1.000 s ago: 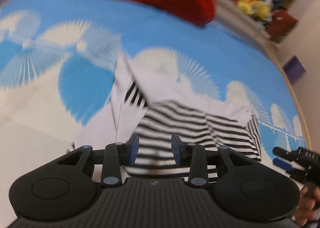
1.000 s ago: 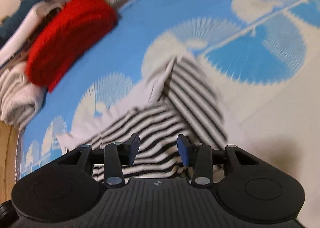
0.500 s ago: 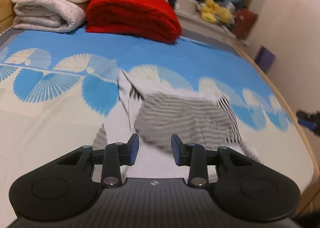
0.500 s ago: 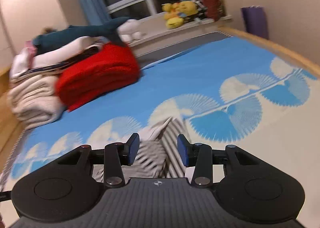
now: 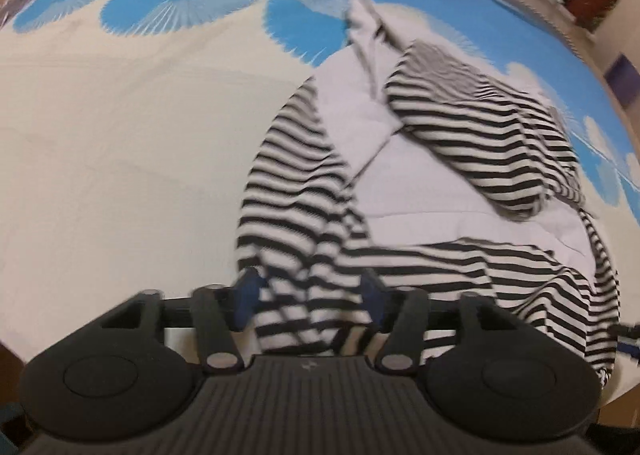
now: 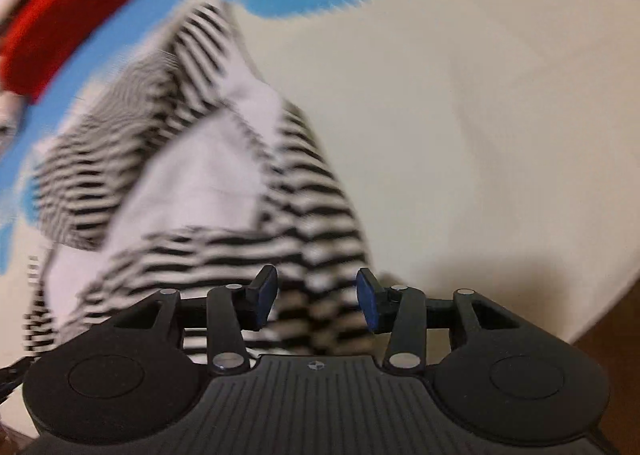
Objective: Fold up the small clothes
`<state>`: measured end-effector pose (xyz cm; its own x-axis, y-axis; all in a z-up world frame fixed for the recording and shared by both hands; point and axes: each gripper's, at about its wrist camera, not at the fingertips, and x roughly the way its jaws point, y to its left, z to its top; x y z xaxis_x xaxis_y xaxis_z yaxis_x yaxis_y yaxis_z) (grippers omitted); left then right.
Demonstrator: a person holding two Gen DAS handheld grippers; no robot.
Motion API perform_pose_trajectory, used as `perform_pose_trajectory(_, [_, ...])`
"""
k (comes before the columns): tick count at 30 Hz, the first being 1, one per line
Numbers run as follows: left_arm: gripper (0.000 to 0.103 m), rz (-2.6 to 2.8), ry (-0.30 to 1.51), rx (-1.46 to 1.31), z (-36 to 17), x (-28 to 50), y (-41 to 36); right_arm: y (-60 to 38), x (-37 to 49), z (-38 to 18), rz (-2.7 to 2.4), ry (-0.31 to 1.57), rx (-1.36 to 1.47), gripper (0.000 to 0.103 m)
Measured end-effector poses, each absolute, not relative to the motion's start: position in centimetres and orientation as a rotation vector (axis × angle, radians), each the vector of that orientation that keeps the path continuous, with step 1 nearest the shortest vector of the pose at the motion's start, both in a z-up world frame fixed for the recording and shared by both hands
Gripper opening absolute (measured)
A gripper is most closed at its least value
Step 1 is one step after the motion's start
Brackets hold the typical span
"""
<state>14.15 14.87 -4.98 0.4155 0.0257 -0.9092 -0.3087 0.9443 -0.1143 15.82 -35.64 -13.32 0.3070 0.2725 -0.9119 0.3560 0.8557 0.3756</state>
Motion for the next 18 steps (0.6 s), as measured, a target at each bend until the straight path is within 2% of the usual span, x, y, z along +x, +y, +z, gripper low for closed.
perform_pose_trajectory(5, [0.064,0.229,1.217,-0.311,-7.4,13.9,15.8,-35.0,15.1,-14.9,-0.057,1.349,0.602,0.051])
perform_pose_trajectory(10, [0.064,0.274,1.233,-0.443,-8.9,13.1,16.9,-34.0,14.7,-15.6,-0.085,1.353,0.519,0.052])
perform_pose_trajectory(16, [0.063,0.270,1.227,-0.385,-9.0,12.9,15.8,-33.6,14.2,-15.0,-0.079,1.328,0.475,0.052])
perform_pose_trajectory(18, [0.054,0.262,1.218,-0.370,-9.0,12.8,15.6,-33.9,13.7,-14.8,-0.090,1.314,0.486,0.053])
